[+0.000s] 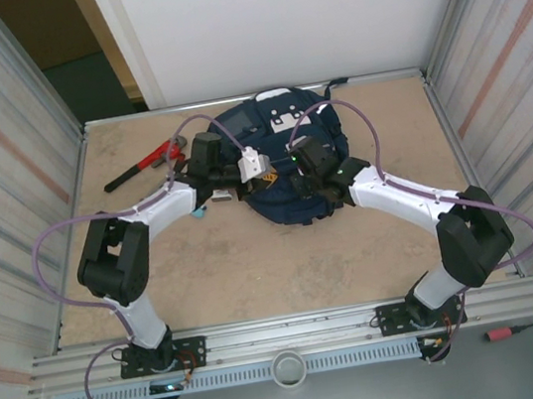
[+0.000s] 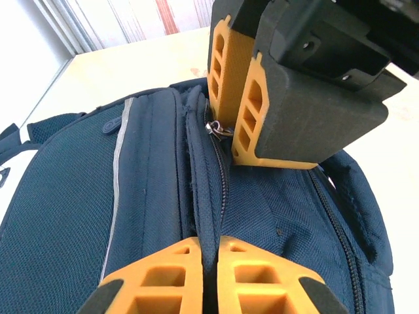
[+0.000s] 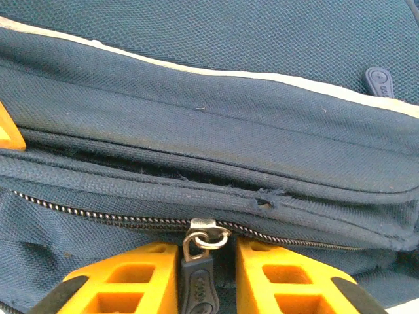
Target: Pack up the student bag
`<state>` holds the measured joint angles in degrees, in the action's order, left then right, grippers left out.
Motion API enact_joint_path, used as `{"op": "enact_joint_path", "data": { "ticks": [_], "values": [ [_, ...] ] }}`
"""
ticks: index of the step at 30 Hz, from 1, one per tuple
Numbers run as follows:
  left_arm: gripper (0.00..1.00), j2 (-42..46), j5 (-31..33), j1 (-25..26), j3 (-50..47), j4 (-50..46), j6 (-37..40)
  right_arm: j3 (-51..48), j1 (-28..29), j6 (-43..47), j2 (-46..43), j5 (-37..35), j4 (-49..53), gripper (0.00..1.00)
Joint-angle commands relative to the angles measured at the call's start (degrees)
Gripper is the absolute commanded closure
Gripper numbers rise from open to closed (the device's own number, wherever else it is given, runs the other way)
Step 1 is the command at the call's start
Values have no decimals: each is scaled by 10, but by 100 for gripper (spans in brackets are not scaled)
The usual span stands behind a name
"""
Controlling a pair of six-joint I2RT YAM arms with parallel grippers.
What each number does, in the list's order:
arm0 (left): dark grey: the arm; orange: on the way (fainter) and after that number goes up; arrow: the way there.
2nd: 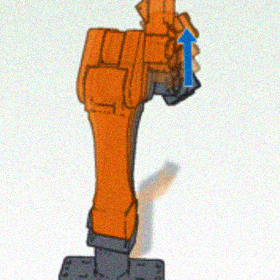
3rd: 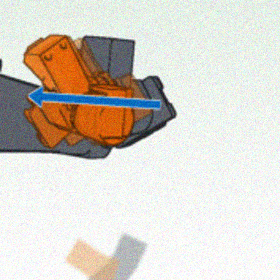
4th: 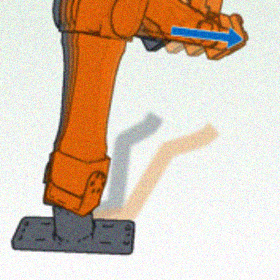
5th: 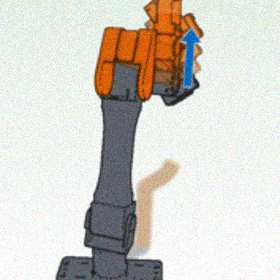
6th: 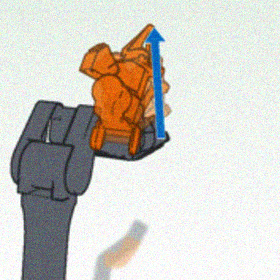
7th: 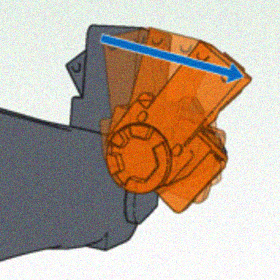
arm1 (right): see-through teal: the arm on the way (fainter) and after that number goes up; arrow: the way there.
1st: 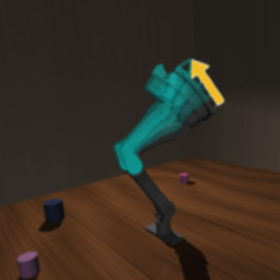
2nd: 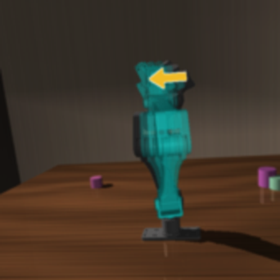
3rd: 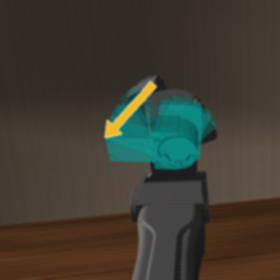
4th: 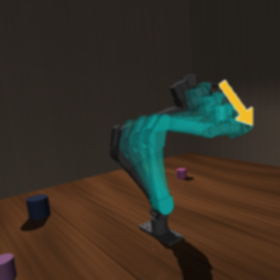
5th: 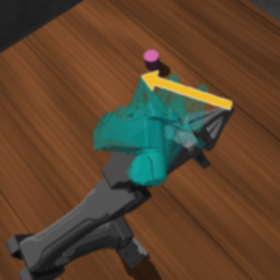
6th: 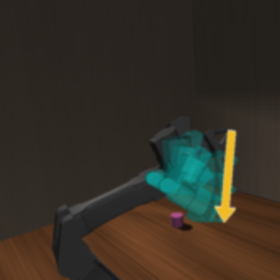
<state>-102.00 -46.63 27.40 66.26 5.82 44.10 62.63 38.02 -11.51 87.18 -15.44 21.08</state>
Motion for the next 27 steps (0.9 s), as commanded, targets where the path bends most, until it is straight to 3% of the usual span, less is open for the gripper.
{"op": "enact_joint_path", "data": {
  "ticks": [1, 10, 14, 19, 24, 27],
  "values": [
    [92, 21, -28, 1, 18, 7, -2, 13, -3, 19, -3, -42, 40, 81],
    [92, 16, -16, 0, 23, -4, 13, 10, -12, 31, -35, -32, 62, 93],
    [92, 10, -9, -1, 26, -9, 18, -10, -47, 18, -74, 56, 53, 100],
    [92, 14, -8, -12, 21, -7, 19, -48, -128, -22, -104, 190, 29, 100],
    [92, 18, -13, -19, 16, 0, 17, -66, -221, -66, -97, 270, 35, 100],
    [93, 13, -15, -23, 18, 1, 15, -65, -244, -67, -87, 285, 52, 100]
  ]
}}
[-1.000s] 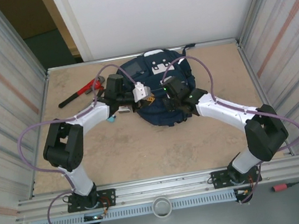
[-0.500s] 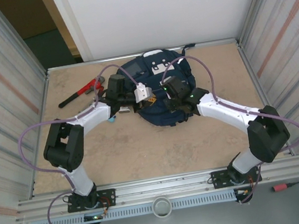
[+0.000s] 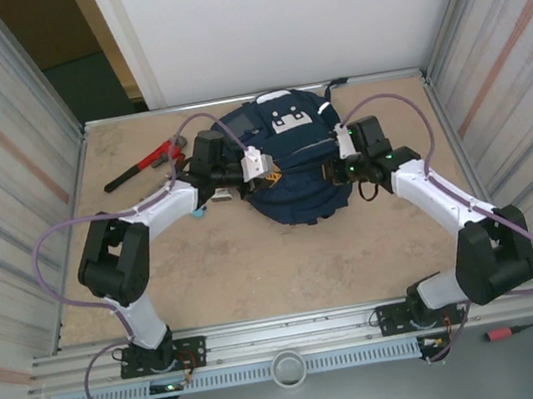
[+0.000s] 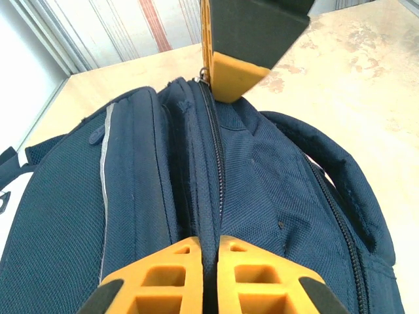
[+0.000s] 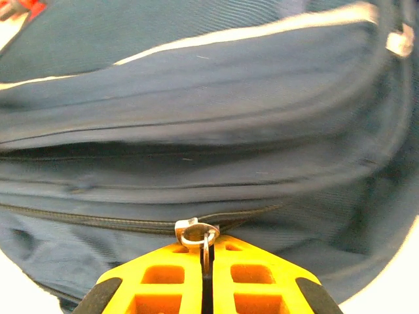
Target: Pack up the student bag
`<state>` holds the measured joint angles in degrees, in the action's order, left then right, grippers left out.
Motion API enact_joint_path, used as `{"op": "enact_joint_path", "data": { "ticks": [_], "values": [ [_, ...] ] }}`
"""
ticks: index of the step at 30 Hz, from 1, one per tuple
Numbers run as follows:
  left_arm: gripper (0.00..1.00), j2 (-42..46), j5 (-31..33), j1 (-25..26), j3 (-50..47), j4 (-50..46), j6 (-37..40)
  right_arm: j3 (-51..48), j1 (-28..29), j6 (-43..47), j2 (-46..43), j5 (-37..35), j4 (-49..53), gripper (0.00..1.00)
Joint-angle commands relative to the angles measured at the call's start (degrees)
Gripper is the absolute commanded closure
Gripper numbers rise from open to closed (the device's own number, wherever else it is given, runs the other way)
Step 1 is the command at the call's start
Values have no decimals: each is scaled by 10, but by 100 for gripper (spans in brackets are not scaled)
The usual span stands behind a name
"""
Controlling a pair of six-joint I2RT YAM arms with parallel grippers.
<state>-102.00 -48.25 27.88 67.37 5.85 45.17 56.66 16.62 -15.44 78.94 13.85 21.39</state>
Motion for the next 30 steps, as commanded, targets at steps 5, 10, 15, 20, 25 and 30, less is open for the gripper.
{"op": "enact_joint_path", "data": {
  "ticks": [5, 10, 15, 20, 25, 30],
  "values": [
    [92, 1, 13, -30, 16, 1, 0, -21, -31, -21, -18, 48, 24, 100],
    [59, 23, 61, -12, 22, -37, -4, -23, 2, -36, -47, 76, -5, 100],
    [34, 62, 135, 47, 12, -73, 18, -18, 42, -64, -66, 80, -32, 100],
    [32, 27, 197, 94, 56, -127, 42, -11, 67, -74, -72, 79, -41, 100],
    [56, -13, 207, 100, 99, -172, 67, -17, 73, -69, -97, 73, -27, 100],
    [92, 3, 104, 67, 87, -134, 77, -51, 31, -73, -118, 43, 13, 100]
  ]
}}
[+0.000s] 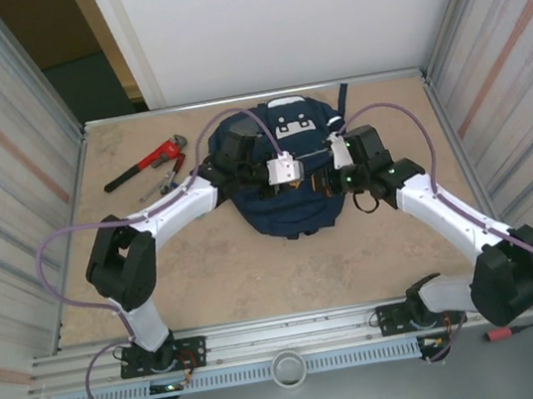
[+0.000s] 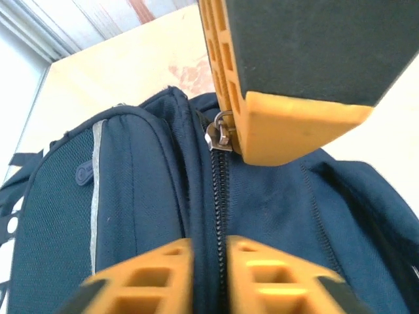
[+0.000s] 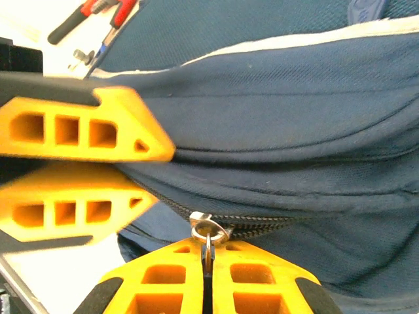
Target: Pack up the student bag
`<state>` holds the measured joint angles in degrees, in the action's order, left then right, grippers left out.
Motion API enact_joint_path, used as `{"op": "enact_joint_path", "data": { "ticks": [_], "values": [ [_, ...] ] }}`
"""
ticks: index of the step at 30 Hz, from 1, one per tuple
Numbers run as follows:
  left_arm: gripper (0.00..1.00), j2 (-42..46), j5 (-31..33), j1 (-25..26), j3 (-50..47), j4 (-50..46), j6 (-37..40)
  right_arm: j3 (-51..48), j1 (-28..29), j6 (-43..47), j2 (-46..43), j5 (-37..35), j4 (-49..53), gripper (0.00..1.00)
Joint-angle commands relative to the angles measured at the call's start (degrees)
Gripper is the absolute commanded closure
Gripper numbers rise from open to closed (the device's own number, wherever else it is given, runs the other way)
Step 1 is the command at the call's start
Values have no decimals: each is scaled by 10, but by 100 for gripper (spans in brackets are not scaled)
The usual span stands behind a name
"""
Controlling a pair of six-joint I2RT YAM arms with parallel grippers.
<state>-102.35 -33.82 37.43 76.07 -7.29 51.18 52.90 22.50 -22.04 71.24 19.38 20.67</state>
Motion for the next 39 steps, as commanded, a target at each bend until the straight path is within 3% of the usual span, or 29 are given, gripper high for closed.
{"op": "enact_joint_path", "data": {
  "ticks": [1, 5, 9, 10, 14, 17, 21, 26, 29, 33, 35, 37, 39],
  "values": [
    [94, 15, -68, -39, -8, 12, 10, -20, -45, -10, -40, -21, 31, 100],
    [94, 41, -202, -82, -41, 75, -27, -45, -116, -20, -25, -41, 43, 100],
    [93, 38, -247, -128, -70, 163, -93, -38, -152, -22, -3, -40, 40, 100],
    [91, 28, -233, -135, -67, 167, -99, -37, -149, -21, -2, -24, 31, 100],
    [55, 4, -123, -126, -32, 103, -91, -29, -99, -16, -11, -5, -2, 100],
    [37, 34, -80, -101, -49, 84, -87, -25, -75, -27, -17, 1, -18, 100],
    [29, 82, 10, -32, -82, 71, -65, -17, -54, -36, -21, 12, -31, 100],
    [27, 56, 101, 39, -52, 26, -49, -1, -24, -38, -26, 23, -39, 100],
    [31, 20, 130, 55, -19, -10, -32, 4, -15, -40, -32, 34, -42, 100],
    [55, 5, 129, 48, -7, -18, -11, -3, -15, -25, -39, 23, -30, 100],
    [69, 18, 78, 32, -16, -11, 0, -4, -35, -19, -31, 14, -9, 100],
    [93, 37, 2, 8, -35, 17, 6, -15, -75, -20, -23, 24, 1, 100],
    [98, 54, -66, -22, -58, 73, -25, -21, -115, -20, -14, 23, 12, 100]
  ]
}}
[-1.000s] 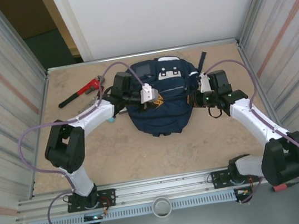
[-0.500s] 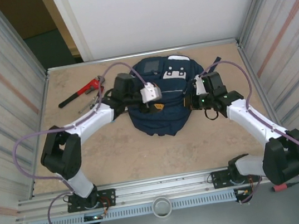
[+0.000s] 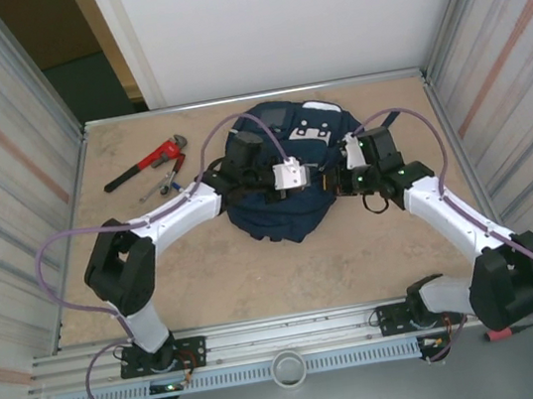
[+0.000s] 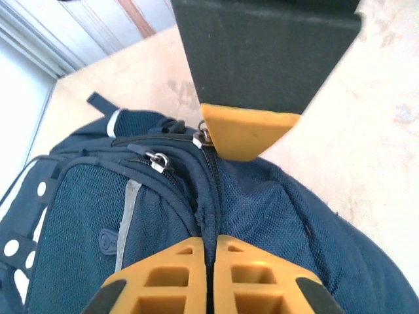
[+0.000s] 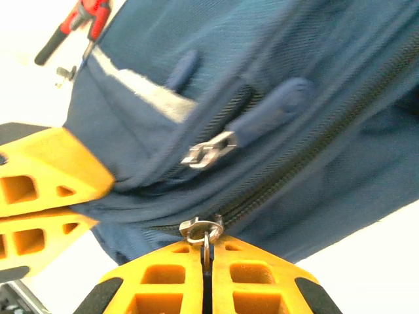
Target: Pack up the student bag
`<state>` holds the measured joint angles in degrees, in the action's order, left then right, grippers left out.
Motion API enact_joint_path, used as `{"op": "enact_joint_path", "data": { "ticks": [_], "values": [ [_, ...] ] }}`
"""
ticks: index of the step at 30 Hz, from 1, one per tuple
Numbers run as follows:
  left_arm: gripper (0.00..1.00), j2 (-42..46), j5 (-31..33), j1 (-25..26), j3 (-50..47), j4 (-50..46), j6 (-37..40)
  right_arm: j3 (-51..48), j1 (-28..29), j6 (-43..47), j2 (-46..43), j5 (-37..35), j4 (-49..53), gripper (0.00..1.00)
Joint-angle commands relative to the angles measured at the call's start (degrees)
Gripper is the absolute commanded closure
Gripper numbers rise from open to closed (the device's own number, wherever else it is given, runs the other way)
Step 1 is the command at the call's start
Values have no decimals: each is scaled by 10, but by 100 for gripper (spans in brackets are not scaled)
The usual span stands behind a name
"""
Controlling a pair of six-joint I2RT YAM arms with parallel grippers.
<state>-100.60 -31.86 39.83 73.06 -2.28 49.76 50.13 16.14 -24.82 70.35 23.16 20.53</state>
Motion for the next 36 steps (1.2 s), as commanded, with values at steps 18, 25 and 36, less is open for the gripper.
{"op": "enact_joint_path", "data": {
  "ticks": [18, 25, 36],
  "values": [
    [39, 68, 8, -44, -67, 28, -31, 43, 9, 15, -14, -36, -9, 100],
    [37, 17, 77, 17, -20, -24, -14, 71, 57, 6, -7, -23, -21, 100],
    [100, 30, -36, -47, -10, -18, -15, 47, -37, 46, -11, -14, 34, 100]
  ]
}}
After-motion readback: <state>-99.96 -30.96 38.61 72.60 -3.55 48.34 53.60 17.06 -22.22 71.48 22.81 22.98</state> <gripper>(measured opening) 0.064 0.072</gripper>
